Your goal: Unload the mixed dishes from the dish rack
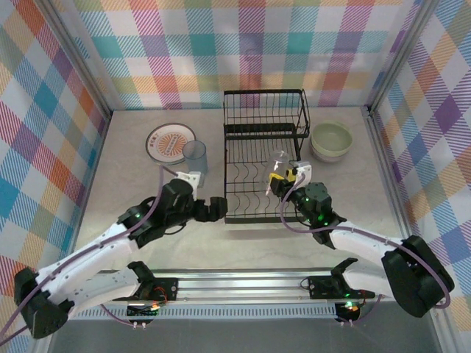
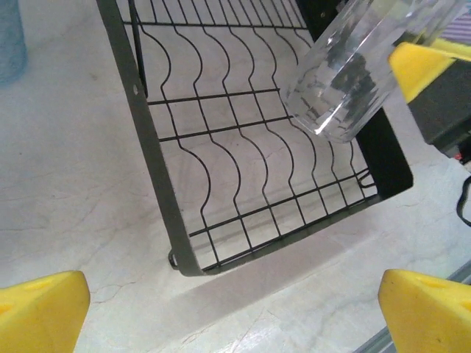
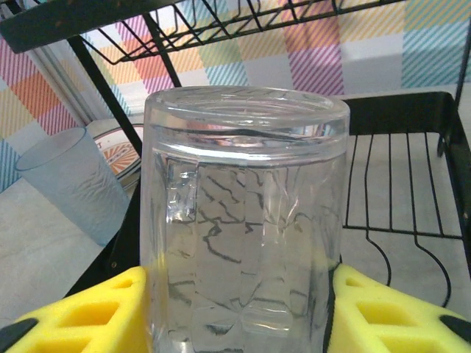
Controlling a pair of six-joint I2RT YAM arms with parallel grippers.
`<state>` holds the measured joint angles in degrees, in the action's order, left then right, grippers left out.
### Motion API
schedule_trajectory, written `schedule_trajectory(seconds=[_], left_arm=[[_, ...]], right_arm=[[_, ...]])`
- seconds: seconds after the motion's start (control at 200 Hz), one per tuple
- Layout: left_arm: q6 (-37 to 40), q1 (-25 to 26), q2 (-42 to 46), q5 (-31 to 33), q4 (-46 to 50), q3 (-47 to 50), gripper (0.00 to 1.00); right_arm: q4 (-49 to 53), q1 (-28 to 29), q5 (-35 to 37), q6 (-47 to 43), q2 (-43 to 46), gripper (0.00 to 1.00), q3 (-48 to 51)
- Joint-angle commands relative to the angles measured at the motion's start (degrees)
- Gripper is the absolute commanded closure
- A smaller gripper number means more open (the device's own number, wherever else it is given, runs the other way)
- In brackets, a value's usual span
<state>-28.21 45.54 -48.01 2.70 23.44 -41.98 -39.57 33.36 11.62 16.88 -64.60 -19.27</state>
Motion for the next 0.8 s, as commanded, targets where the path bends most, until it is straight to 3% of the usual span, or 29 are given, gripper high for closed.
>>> schedule_trajectory(seconds=[0.0,0.26,0.465,0.795], left_arm=[[1.05,-0.59,4.48,0.96,-3.89,3.49,0.00],[3.16,-0.58,8.48,-3.46,-18.63,11.92,0.00],[4.22,0.13,7.73,-7.44,-36.49,19.54,0.00],[15.14,5.90,-6.70,-6.37,-62.14,24.67,0.00]], right_arm=[[2.64,0.30,2.97,3.82,3.36,0.49,0.06],[16.64,0.29,5.82,14.52,9.28,0.49,-3.52],[25.81,0.25,7.81,26.25,13.70,0.50,-5.48],[39.94,-0.88,3.41,37.99,16.55,0.49,-12.60]])
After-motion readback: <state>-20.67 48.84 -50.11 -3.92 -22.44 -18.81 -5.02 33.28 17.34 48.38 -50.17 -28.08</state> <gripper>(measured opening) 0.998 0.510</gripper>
